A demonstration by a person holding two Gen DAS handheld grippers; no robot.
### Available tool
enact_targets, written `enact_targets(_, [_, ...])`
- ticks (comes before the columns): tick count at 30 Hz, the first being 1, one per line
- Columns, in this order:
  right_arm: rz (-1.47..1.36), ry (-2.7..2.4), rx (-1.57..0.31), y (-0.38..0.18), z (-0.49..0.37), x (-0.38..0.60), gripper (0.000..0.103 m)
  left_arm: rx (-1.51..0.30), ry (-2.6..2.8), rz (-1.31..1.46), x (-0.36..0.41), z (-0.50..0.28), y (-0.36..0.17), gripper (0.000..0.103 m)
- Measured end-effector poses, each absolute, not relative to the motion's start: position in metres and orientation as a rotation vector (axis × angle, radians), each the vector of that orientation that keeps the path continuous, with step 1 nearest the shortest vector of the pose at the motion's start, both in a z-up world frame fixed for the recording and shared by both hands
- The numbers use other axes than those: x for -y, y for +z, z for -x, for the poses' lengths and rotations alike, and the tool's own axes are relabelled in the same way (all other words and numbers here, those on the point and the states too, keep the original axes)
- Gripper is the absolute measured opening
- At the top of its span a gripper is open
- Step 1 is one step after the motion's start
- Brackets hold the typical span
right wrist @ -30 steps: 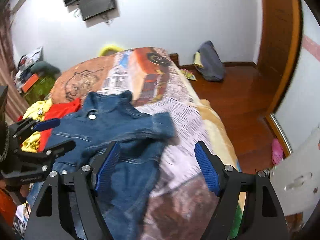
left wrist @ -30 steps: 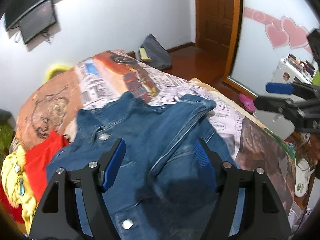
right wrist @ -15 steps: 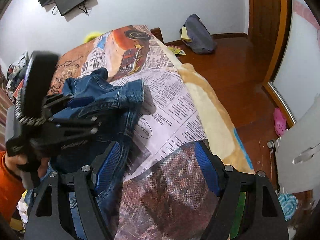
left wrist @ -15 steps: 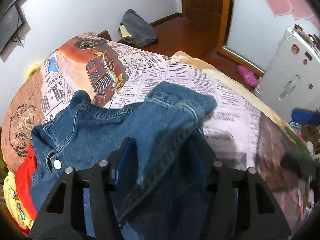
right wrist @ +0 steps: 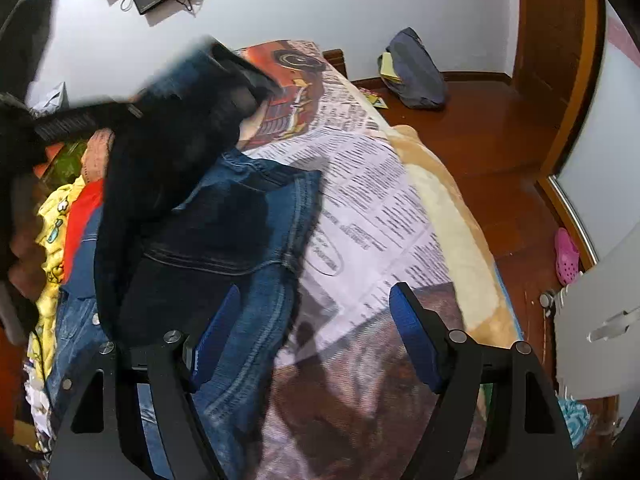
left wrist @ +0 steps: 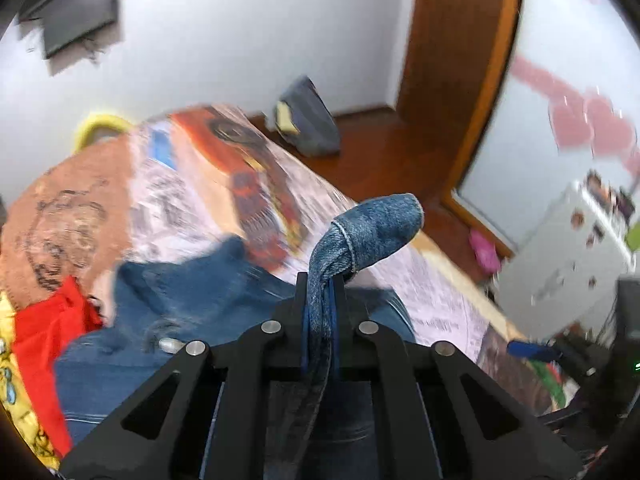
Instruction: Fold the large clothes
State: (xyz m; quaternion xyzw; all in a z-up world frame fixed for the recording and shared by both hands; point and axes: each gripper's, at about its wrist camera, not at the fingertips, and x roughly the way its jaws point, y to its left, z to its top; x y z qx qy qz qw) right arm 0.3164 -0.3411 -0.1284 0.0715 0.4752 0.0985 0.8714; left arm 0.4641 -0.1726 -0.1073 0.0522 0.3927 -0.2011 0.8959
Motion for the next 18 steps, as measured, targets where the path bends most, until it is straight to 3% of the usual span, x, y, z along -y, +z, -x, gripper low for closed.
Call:
enact_targets(9, [-0.093, 0.247, -0.975, -0.119, -0.325, 0.299, 0.074, -0.661, -0.258, -0.017, 0.047, -0.449, -0.045, 0.007])
enact_targets(18, [0.021, 0.252, -1.086, -0.155, -0.339, 0.253, 0.074, -0.820, -0.136, -0.009, -0.040, -0.426, -0.117, 0.005])
